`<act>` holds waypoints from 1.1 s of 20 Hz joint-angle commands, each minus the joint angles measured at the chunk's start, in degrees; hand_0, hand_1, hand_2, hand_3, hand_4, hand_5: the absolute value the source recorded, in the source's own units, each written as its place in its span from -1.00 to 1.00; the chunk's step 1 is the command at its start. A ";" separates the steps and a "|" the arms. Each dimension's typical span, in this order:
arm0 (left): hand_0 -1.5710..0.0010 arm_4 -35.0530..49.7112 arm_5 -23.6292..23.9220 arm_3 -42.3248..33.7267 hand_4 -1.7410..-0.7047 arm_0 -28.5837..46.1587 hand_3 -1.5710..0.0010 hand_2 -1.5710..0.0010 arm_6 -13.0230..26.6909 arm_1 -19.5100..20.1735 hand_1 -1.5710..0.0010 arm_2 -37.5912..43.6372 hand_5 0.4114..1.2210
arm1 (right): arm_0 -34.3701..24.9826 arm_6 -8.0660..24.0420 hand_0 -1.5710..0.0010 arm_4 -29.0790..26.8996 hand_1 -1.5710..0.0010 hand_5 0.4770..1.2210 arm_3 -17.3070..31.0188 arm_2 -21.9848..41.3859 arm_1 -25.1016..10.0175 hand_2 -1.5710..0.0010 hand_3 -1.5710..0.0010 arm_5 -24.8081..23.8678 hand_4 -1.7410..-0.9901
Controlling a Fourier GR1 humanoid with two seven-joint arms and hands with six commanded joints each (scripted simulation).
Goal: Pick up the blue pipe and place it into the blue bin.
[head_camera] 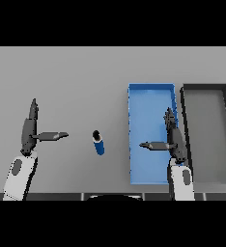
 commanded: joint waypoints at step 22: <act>1.00 -0.77 -25.73 -8.18 0.25 7.21 1.00 1.00 -7.51 11.98 1.00 -11.42 -0.76 | 4.94 -5.48 1.00 9.33 1.00 -0.63 -6.44 3.98 -9.58 1.00 1.00 2.88 0.51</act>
